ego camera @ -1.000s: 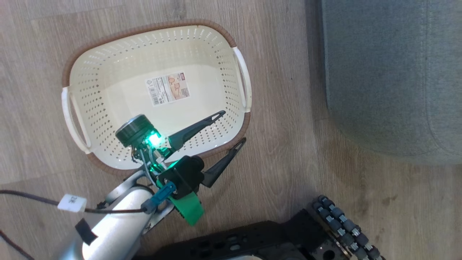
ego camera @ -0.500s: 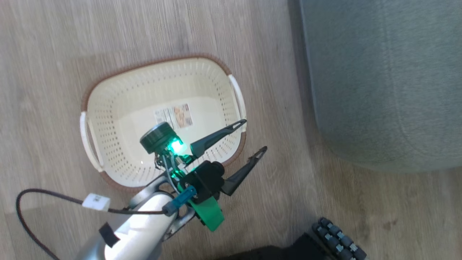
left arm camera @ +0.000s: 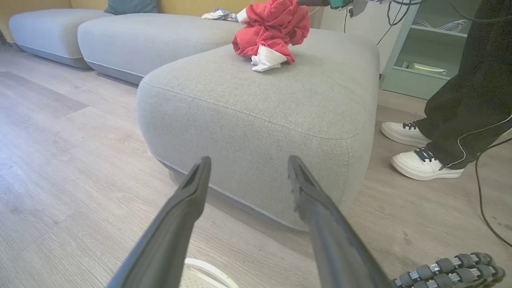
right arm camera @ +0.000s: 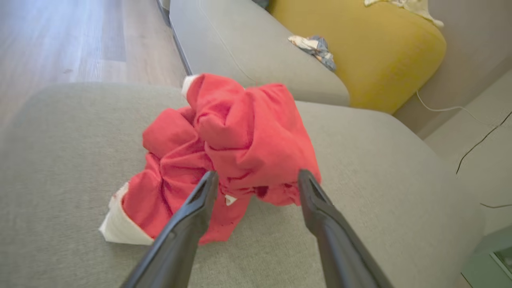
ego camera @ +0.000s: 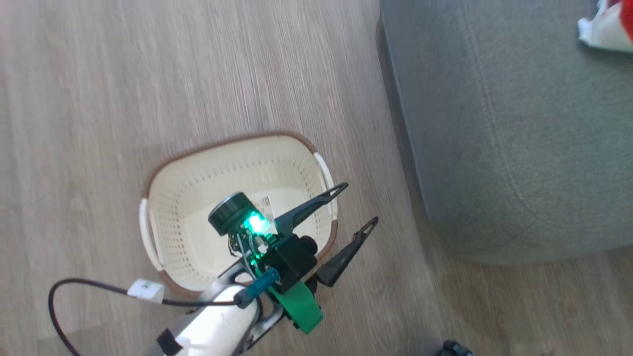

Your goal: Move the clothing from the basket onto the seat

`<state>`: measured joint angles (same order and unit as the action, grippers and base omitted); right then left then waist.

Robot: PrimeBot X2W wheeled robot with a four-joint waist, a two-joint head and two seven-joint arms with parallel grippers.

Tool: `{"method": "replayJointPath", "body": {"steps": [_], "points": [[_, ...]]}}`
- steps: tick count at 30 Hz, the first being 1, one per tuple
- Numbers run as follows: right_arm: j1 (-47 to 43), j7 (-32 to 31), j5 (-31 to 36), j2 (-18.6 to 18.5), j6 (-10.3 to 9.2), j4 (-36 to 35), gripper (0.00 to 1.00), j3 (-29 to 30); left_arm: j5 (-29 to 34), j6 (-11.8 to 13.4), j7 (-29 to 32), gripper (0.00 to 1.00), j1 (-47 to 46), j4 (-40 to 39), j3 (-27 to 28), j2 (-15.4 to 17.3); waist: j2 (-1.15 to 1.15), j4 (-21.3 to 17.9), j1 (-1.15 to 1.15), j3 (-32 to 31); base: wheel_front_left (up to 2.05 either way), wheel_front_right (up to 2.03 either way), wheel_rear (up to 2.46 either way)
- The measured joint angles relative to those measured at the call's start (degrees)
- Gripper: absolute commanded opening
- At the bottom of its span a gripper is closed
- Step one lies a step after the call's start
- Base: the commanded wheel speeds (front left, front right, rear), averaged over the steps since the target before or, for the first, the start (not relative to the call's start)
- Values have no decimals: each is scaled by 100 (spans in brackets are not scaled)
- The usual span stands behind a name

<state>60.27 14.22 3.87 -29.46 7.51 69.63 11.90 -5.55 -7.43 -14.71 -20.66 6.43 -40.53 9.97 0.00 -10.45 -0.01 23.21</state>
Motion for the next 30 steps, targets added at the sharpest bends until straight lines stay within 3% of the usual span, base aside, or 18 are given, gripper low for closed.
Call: {"method": "replayJointPath", "body": {"steps": [3, 5, 6, 8, 14, 21, 30], "points": [[-136, 1, -242, 26, 0, -277, 100, -193, 0, 0, 0, 100, 87, 0, 52, -71, 0, 23, 0, -176, 0, 0, 0], [-416, 10, -817, 59, 0, -1069, 100, -501, 3, 2, 0, 100, 237, 18, 226, -158, 0, 72, 0, -426, 0, 0, 0], [-416, 10, -817, 59, 0, -1069, 100, -501, 3, 2, 0, 100, 237, 18, 226, -158, 0, 72, 0, -426, 0, 0, 0], [-724, 20, -1252, 60, 0, -1717, 100, -737, 9, 2, 0, 100, 344, 56, 369, -219, 0, 118, 0, -587, 0, 0, 0], [-2084, 24, -2294, 5, -1, -3522, 100, -1348, 53, 2, 0, 100, 596, 41, 720, -365, 0, 328, 0, -985, 0, 0, 0], [-3289, 22, -2883, -8, -1, -5172, 100, -1631, 56, 63, 0, 100, 852, -41, 1296, -509, 0, 670, 0, -1347, 0, 0, 0], [-4709, 24, -3186, 698, -1, -6210, 100, -1405, -4, 423, 0, 100, 1189, -87, 1984, -647, 0, 1249, 0, -1736, 0, 0, 0]]}}
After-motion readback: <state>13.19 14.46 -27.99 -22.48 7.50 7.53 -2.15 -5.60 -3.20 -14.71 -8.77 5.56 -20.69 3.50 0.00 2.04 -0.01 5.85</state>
